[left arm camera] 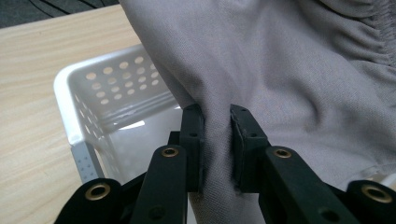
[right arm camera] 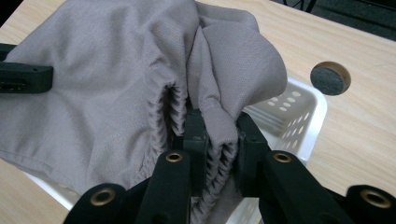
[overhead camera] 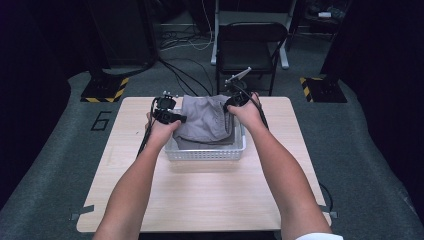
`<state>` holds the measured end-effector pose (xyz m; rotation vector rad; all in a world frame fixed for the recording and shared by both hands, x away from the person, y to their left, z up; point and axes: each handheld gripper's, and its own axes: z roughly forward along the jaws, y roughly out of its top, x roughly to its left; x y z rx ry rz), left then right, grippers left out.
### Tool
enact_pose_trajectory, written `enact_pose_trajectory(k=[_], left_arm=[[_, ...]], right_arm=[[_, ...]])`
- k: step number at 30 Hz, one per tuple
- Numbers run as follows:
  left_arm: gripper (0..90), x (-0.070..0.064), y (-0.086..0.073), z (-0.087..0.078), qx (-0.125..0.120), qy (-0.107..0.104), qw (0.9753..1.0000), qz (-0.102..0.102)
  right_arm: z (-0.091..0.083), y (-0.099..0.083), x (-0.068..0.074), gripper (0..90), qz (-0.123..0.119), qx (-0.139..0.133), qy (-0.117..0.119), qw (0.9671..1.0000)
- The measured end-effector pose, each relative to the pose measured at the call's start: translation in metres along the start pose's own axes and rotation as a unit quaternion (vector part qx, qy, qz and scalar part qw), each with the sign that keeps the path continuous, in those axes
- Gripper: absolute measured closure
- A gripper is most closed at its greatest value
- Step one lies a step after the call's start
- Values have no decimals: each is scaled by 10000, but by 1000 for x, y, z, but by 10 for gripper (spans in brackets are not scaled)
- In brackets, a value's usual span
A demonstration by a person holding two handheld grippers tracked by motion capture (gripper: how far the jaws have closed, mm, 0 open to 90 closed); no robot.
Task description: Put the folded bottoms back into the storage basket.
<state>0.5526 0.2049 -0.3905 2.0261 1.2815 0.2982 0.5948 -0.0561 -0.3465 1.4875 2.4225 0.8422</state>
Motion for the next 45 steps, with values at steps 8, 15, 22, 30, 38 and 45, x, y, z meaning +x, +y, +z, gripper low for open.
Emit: enact_pose_trajectory(k=[8,15,22,30,38,45], left_arm=[[768,2,-6,8,54,28,10000,-19],[768,2,-10,12,78,64,9999,-15],[768,5,-16,16,84,110,9999,8],[768,10,-23,20,119,164,9998,-60],[768,11,-28,24,120,131,9997,-138],[768,10,-33,29,233,136,9995,-145]], right_arm=[[10,-6,-2,778,41,19,20,10000],[17,-9,-2,778,51,52,-13,10000],[22,-11,-1,777,56,85,-40,9999],[36,-17,2,777,19,121,-41,9999],[39,-18,2,777,50,141,-60,9999],[45,-22,0,777,70,215,-80,9997]])
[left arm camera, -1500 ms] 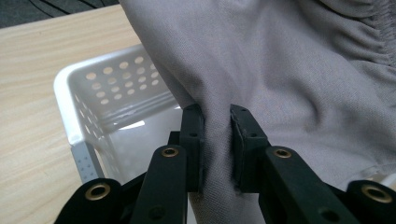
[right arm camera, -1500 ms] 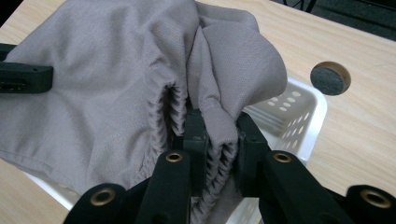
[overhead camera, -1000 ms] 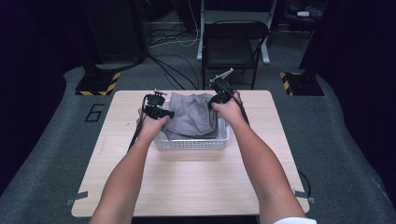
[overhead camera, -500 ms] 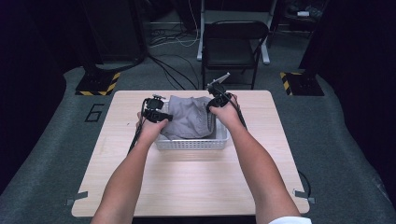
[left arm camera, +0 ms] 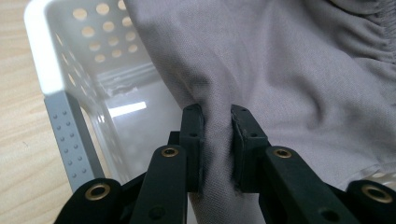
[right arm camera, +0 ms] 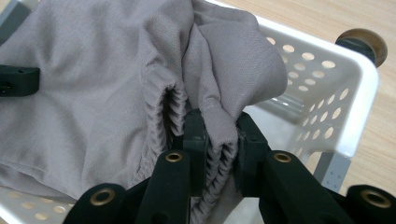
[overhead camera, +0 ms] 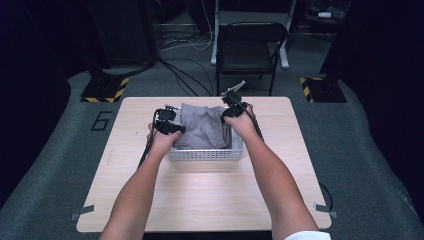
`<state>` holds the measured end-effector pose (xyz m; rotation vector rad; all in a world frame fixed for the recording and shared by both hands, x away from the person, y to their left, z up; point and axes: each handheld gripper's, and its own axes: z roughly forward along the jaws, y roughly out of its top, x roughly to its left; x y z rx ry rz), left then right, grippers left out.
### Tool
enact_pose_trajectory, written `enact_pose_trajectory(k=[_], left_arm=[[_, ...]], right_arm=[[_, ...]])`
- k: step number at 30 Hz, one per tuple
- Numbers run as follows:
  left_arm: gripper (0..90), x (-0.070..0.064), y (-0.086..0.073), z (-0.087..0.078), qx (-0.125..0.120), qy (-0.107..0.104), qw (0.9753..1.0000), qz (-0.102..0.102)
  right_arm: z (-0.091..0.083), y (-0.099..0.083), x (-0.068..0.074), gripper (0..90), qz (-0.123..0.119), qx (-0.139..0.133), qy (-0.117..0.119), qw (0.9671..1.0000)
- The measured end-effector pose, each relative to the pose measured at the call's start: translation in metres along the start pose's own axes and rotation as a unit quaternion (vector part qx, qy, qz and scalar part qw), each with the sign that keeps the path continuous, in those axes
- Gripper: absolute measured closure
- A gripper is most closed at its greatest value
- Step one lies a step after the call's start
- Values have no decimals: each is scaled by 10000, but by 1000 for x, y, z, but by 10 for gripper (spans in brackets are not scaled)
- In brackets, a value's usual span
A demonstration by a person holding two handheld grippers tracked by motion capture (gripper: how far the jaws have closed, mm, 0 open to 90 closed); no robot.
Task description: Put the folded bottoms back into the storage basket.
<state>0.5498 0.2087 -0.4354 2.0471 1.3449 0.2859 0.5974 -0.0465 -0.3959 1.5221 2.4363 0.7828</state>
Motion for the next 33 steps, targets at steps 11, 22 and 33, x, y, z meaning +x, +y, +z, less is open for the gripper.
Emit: enact_pose_trajectory(k=[11,22,33], left_arm=[[767,-9,-1,8,40,-72,10000,-16],[768,-12,1,12,99,-74,9999,11],[768,-12,1,15,107,-83,9999,-15]], right_arm=[[4,-4,-4,776,-27,61,-140,9999],[10,-10,-8,771,-21,104,-223,9997],[9,-10,-7,672,-93,76,-345,9993]])
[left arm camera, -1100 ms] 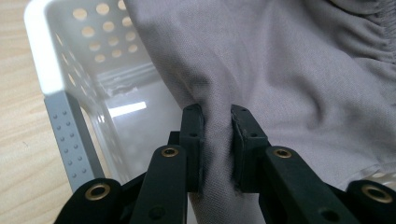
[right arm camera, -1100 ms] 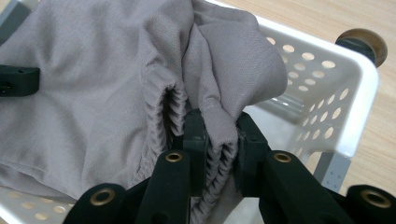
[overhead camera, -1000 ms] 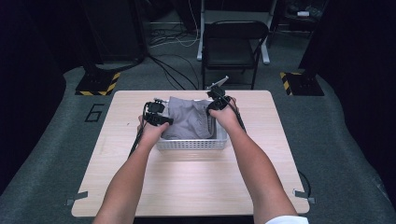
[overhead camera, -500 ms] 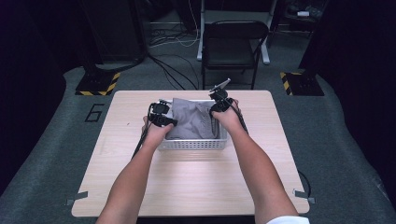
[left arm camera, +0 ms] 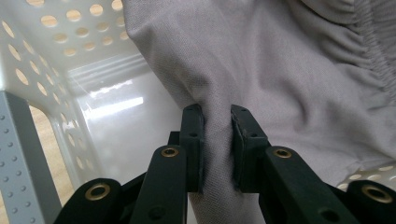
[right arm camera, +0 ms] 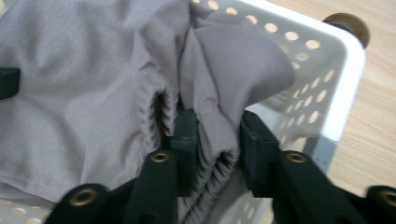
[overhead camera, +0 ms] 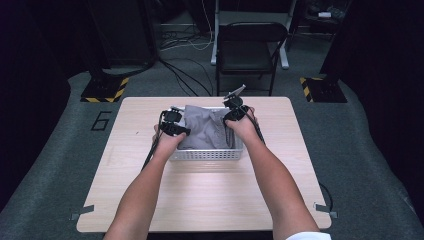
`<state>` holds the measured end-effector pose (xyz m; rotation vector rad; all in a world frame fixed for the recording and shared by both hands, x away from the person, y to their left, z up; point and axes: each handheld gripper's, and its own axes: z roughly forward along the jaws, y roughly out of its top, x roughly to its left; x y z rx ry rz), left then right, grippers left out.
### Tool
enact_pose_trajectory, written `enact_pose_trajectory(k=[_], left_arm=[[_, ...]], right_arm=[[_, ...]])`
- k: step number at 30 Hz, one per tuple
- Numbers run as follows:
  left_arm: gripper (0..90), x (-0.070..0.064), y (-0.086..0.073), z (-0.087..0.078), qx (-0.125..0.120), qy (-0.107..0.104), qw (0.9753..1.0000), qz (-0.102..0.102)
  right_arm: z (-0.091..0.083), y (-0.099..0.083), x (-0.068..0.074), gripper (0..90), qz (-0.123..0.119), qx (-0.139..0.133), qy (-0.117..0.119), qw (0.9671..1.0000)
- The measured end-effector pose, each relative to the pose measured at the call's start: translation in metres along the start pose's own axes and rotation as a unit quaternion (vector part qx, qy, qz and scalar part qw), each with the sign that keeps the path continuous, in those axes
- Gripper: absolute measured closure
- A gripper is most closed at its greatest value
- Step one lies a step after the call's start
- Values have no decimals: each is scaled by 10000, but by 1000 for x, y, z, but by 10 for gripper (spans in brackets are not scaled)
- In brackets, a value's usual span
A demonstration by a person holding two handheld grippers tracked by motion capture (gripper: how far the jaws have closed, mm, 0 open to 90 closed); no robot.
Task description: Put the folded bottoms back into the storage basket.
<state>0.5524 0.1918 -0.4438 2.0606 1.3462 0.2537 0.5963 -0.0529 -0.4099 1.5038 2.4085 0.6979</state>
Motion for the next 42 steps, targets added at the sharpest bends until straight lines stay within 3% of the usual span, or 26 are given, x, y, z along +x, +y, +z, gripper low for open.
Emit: enact_pose_trajectory(k=[5,7,10,13,15,21,31,34,38,40,42], left_arm=[[766,2,0,2,72,91,9999,29],[753,3,-1,4,159,185,9996,-149],[657,6,0,3,210,333,9992,-68],[577,10,1,-4,74,471,9988,-141],[557,13,1,-11,21,553,9984,-62],[525,15,-2,-27,-101,461,9989,59],[478,1,-15,-54,-300,-66,9989,351],[472,-2,-19,-59,-351,-98,9985,414],[465,-8,-29,-74,-458,-322,9971,522],[455,-11,-35,-80,-497,-314,9968,541],[447,-11,-43,-88,-489,-278,9958,726]], right_arm=[[-7,1,-4,592,62,-192,-203,9996],[-15,1,-7,584,82,-305,-232,9992],[-19,1,-8,584,76,-371,-225,9990],[-24,1,-10,581,114,-457,-183,9987],[-26,0,-10,577,87,-482,-178,9986],[-32,-3,-2,557,-133,-507,-42,9986],[-49,-22,15,524,-525,-555,271,9967],[-55,-28,18,516,-671,-628,308,9953],[-70,-46,26,495,-884,-779,469,9919],[-74,-54,28,490,-921,-825,525,9909],[-79,-66,30,484,-1002,-842,541,9899]])
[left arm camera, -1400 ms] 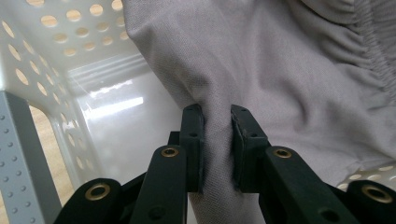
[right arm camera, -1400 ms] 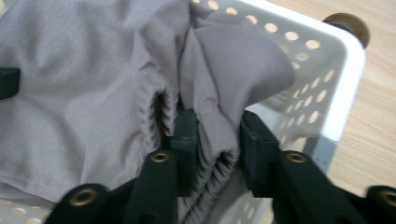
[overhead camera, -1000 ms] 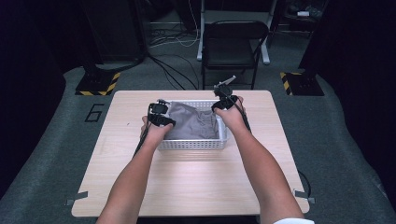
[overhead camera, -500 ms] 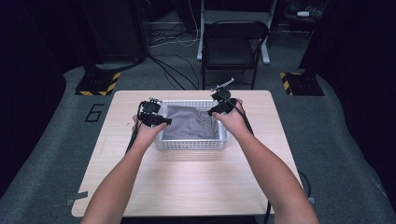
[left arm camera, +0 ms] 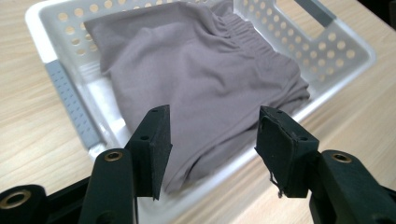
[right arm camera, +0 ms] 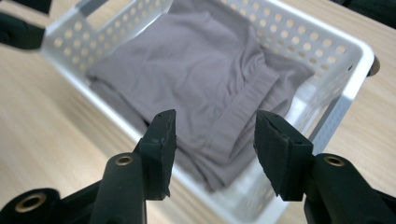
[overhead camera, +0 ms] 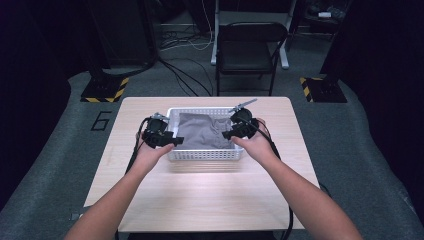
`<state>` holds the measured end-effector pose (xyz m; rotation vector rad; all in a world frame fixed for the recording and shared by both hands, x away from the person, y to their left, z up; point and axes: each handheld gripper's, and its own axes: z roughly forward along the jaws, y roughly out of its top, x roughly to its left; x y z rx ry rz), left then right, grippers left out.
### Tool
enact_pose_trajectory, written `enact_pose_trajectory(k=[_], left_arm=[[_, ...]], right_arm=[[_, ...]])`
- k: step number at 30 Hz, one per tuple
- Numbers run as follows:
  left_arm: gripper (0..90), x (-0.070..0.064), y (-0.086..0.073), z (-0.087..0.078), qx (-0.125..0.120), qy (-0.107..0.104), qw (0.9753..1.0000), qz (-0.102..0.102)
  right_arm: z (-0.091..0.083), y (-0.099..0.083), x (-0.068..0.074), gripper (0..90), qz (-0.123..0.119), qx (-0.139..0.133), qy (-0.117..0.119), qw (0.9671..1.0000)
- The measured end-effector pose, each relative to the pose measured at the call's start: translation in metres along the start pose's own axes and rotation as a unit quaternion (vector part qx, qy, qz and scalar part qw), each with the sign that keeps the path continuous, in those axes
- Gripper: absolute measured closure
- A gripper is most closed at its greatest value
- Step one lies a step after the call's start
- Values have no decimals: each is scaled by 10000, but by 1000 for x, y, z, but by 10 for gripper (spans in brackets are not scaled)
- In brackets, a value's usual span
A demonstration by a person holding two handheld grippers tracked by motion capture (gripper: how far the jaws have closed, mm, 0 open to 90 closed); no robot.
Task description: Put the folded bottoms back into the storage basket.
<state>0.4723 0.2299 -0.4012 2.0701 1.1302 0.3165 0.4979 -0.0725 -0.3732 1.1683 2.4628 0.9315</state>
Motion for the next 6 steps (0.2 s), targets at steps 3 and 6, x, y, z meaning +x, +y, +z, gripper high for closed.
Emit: enact_pose_trajectory(k=[3,6], left_arm=[[440,-1,-10,-7,-31,-99,9999,-70],[430,-1,-17,-9,-92,-110,9998,-147]], right_arm=[[-5,-16,4,479,-82,26,-27,10000],[-7,-29,6,468,-67,48,44,10000]])
